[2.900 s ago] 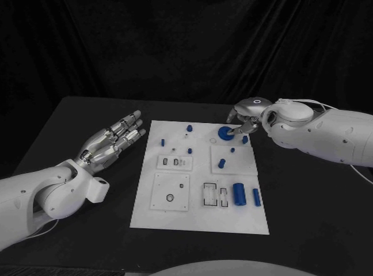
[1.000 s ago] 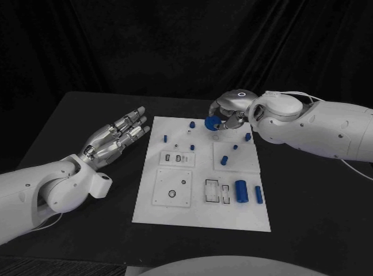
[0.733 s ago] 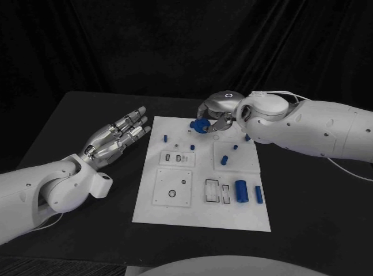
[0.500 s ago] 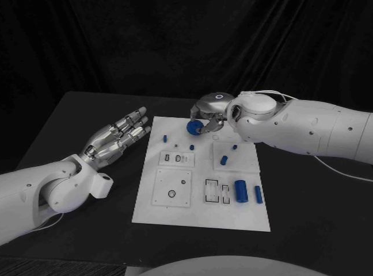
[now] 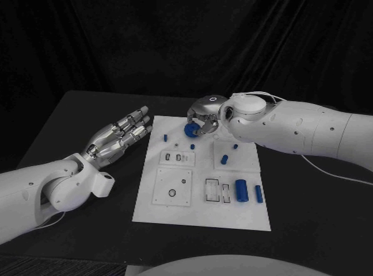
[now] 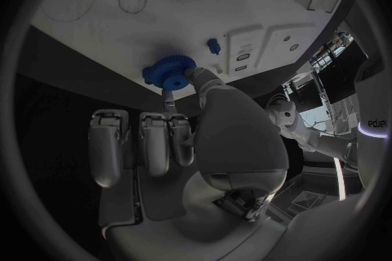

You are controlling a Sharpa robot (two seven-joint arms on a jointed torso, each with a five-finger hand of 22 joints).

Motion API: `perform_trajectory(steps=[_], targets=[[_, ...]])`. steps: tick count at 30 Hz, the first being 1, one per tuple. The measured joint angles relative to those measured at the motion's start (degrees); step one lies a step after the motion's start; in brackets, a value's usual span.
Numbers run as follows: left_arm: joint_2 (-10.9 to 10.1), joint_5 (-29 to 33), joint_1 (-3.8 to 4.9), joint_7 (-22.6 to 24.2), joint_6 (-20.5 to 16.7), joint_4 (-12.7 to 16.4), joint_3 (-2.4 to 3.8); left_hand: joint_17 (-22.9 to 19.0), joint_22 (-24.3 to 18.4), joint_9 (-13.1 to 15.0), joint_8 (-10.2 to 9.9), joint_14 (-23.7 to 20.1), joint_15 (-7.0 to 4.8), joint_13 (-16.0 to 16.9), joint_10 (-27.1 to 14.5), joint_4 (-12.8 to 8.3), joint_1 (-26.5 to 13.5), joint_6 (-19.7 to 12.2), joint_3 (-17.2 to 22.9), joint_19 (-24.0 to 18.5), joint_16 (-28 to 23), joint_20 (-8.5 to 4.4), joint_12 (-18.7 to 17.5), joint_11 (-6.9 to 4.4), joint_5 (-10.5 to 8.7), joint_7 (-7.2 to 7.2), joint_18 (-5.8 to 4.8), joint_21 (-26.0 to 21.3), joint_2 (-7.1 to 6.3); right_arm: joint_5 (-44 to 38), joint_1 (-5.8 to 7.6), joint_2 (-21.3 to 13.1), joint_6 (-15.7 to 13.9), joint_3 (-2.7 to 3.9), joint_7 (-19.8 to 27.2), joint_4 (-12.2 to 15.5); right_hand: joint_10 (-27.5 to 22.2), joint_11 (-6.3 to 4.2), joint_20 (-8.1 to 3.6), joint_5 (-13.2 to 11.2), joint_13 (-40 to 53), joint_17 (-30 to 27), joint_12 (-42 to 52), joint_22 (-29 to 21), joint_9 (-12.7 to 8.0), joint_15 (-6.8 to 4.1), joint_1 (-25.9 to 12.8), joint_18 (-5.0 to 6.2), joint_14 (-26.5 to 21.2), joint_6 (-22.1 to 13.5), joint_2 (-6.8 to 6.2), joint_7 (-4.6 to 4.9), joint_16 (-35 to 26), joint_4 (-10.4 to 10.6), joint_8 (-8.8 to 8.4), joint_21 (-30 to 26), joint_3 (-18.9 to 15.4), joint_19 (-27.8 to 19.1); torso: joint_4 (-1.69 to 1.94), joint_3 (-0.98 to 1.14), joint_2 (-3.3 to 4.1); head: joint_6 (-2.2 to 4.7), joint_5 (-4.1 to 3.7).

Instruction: Assemble the parts on the task board

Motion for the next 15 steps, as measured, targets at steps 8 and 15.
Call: perform_trajectory(steps=[8,15], targets=[[0.12,0.0,0.0,-0.12,0.14,-0.14,0.0,0.01,0.01,0.0,0.0,0.0,0.0,0.01,0.0,-0.16,0.0,0.0,0.16,0.0,0.0,0.0,0.0,0.0,0.0,0.0,0.0,0.0,0.0,0.06,-0.17,1.05,0.2,0.05,0.3,-1.12,-0.01,0.42,0.21,-0.38,-0.01,0.0,0.0,0.05,0.64,0.29,0.01,-0.01,-0.13,-1.54,-0.01,-0.01,0.0,-0.03,-1.43,-0.48,1.14,0.21,-0.04,0.0,0.01,0.04,-0.07],[0.25,0.0,0.0,-0.22,0.28,-0.21,0.0,0.0,0.01,0.0,0.0,0.0,0.0,0.02,0.0,-0.16,0.0,0.0,0.16,0.0,0.0,0.0,0.0,0.0,0.21,0.0,0.0,0.0,0.0,0.09,-0.32,1.5,0.4,0.03,0.5,-1.61,-0.01,0.42,0.21,-1.14,-0.01,0.0,0.0,0.04,7.01,0.37,0.01,0.0,-0.05,-4.46,0.0,-0.14,0.0,-0.09,-5.6,-1.03,2.46,0.21,-0.04,0.0,0.01,0.13,-0.13]])
